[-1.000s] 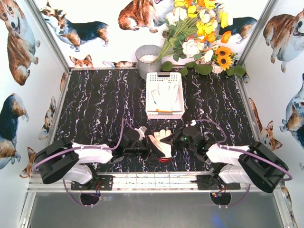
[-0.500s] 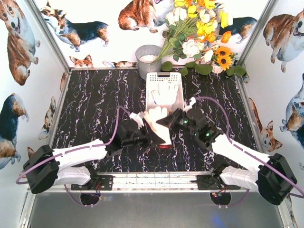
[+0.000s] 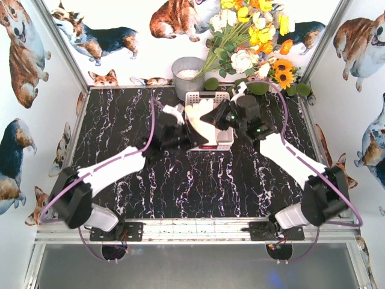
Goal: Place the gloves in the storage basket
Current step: Place the glove in the bin.
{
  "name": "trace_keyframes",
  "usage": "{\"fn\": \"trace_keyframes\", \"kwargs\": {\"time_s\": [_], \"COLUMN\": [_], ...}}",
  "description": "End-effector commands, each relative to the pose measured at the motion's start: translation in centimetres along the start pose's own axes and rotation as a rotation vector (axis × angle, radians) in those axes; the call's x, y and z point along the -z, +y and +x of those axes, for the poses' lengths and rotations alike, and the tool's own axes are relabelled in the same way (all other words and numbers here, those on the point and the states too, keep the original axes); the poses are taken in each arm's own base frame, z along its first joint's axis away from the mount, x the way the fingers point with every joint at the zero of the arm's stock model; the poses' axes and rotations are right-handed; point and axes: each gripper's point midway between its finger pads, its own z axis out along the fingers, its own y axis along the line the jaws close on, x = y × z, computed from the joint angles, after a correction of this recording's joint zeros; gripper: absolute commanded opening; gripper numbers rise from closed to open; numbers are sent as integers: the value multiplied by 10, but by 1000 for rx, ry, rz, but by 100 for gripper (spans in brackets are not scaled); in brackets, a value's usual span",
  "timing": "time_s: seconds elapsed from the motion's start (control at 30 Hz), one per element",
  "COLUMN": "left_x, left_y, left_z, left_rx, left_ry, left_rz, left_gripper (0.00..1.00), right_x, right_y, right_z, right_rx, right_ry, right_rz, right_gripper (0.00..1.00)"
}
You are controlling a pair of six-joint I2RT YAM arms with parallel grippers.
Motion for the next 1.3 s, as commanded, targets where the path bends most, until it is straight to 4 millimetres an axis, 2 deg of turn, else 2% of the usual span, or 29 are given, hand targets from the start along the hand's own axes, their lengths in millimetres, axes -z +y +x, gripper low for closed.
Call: {"fn": "trace_keyframes", "kwargs": {"time_s": [0.0,0.23,0.53,0.7,0.93,1.07,1.27], "left_x": [-18,-63,-110,-128,-138,-148,-155], "left_y": [19,46,88,103,114,122,142], "left_z": [-28,-56,-79,-90,-113,-112,-95], "left_rx": [-111,-150,-143,-169,-197,-192,-154], "left_ry": [2,42,78,88,65,86,134], "left_rz": [-68,-129,-185,-220,-247,-247,-258], "left_gripper": [0,0,0,0,0,0,0], "right_x": [-11,-48,-89,-104,-120,-125,-131], "right_y": [7,-11,-59,-83,-93,-104,-137], "right_z": [-37,-69,-88,-94,-101,-102,-86], "right_rx": [144,248,290,282,294,284,244], "right_ry": [-66,-93,-96,-99,-106,-106,-52], "right_rz": [-54,-52,7,26,16,42,132], "right_gripper": [0,0,0,0,0,0,0]}}
